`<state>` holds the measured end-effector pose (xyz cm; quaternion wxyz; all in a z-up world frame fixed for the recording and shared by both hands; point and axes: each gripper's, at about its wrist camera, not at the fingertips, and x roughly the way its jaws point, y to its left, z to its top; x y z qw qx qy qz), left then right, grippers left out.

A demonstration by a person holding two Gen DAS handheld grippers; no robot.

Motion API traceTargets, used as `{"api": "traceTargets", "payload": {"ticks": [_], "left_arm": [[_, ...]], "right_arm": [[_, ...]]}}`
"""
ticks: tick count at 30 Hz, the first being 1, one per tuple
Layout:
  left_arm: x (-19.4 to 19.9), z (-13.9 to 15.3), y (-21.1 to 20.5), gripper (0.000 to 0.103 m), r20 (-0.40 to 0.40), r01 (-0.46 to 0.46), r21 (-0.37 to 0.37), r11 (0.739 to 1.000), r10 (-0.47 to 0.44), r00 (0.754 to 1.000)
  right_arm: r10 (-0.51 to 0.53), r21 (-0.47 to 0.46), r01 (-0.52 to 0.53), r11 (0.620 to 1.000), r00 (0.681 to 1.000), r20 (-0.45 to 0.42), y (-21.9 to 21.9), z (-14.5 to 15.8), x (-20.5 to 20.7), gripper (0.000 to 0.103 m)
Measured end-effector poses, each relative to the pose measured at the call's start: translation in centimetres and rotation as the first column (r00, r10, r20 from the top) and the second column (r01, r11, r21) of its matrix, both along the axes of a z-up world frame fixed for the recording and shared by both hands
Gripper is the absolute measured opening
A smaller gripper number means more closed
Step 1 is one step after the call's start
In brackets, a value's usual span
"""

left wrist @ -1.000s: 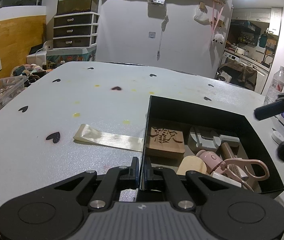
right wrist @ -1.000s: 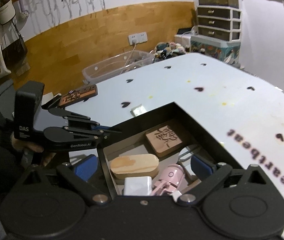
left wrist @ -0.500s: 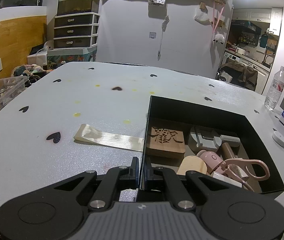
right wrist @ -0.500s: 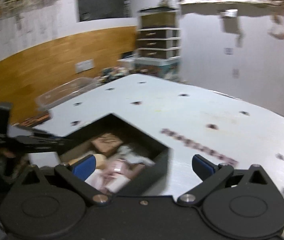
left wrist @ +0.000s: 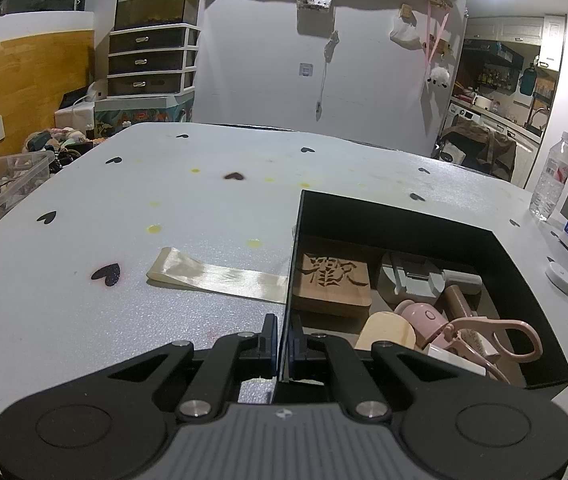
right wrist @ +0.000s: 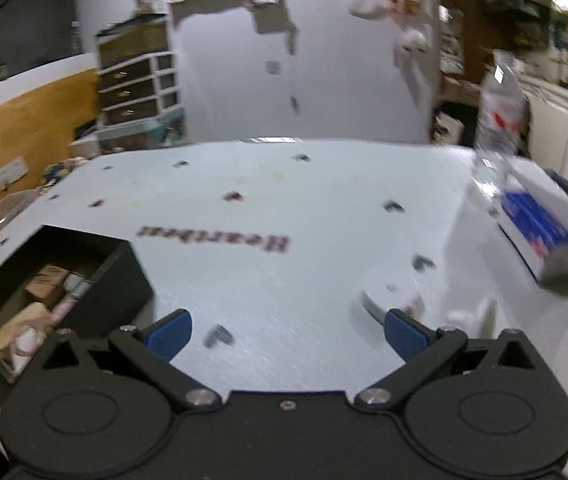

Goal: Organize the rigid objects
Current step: 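Move the right gripper to the white tape measure and grasp it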

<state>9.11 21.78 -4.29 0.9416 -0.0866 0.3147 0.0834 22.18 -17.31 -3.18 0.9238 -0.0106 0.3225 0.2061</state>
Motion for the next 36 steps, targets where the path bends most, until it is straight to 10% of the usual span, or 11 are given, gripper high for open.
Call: {"api": "traceTargets", "payload": {"ticks": [15, 32, 36], "left_arm": [[0.5, -0.4, -0.1, 0.005, -0.009, 0.002, 0.005, 1.0, -0.002, 1.0], [0.5, -0.4, -0.1, 0.005, -0.01, 0.002, 0.005, 1.0, -0.002, 1.0], [0.5, -0.4, -0.1, 0.005, -0.01, 0.002, 0.004, 1.0, -0.002, 1.0]], "right_arm": [[-0.149, -0.022, 0.148, 0.989, 0.987, -0.055, -1.4, -4.6, 5.0, 0.102], [-0.182, -0.245, 0.185, 0.952, 0.983, 0.035, 0.3, -5.3, 9.9, 0.074], [-0.143, -0.278, 0.149, 0.949, 0.989, 0.043, 0.7, -5.0, 9.9, 0.054]]}}
